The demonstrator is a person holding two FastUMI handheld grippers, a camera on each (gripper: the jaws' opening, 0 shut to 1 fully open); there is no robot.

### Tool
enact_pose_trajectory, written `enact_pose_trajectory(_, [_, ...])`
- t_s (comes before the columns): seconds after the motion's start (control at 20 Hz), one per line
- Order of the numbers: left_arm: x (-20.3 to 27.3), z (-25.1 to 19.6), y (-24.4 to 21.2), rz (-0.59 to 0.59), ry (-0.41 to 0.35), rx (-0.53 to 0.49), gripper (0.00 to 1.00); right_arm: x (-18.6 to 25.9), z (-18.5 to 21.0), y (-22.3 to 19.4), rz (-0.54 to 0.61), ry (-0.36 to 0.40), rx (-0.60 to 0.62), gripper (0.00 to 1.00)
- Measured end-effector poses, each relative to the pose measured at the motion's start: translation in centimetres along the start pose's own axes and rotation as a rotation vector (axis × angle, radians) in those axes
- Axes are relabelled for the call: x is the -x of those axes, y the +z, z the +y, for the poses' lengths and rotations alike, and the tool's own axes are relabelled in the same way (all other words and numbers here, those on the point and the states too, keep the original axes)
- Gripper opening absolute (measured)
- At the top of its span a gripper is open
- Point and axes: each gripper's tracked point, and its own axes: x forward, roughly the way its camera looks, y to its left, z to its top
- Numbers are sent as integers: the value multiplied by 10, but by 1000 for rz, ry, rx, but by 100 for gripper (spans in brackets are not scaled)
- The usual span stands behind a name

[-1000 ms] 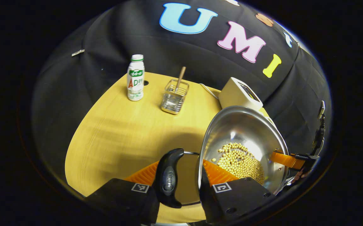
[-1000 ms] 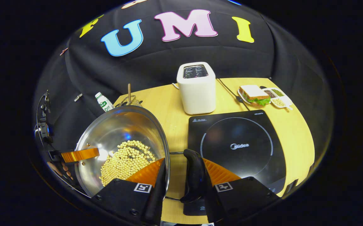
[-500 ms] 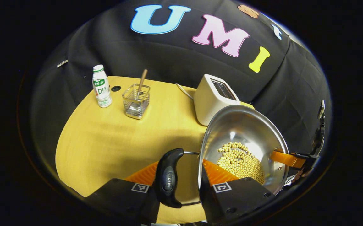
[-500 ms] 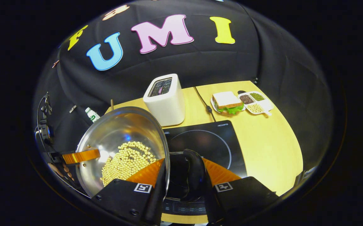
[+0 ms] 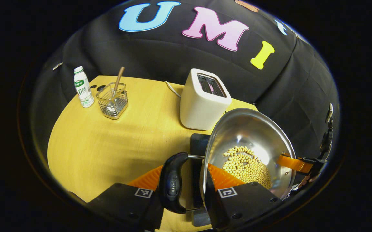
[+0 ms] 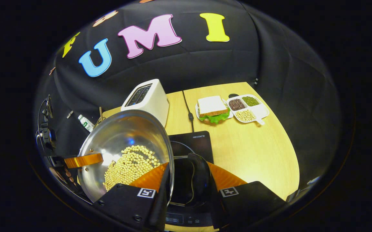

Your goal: First push the handle of the pot to place it horizontally, then grasp the pot with both hands and set it on the induction cooktop.

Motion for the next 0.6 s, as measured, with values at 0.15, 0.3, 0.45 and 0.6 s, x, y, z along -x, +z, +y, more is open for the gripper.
enact_pose_trajectory(0.15, [-13, -16, -1, 8, 6, -2, 58, -8, -19, 2, 12, -1, -6, 57])
enact_pose_trajectory(0.3, [-23, -27, -2, 3, 11, -6, 58, -15, -33, 0, 25, -2, -16, 57])
enact_pose_trajectory(0.45, [-32, -32, -3, -22, 14, -10, 57, -22, -41, -1, 37, 2, -14, 57])
enact_pose_trajectory(0.6, [-40, -32, -8, -8, 24, -1, 58, -32, -46, -2, 43, 7, -6, 57])
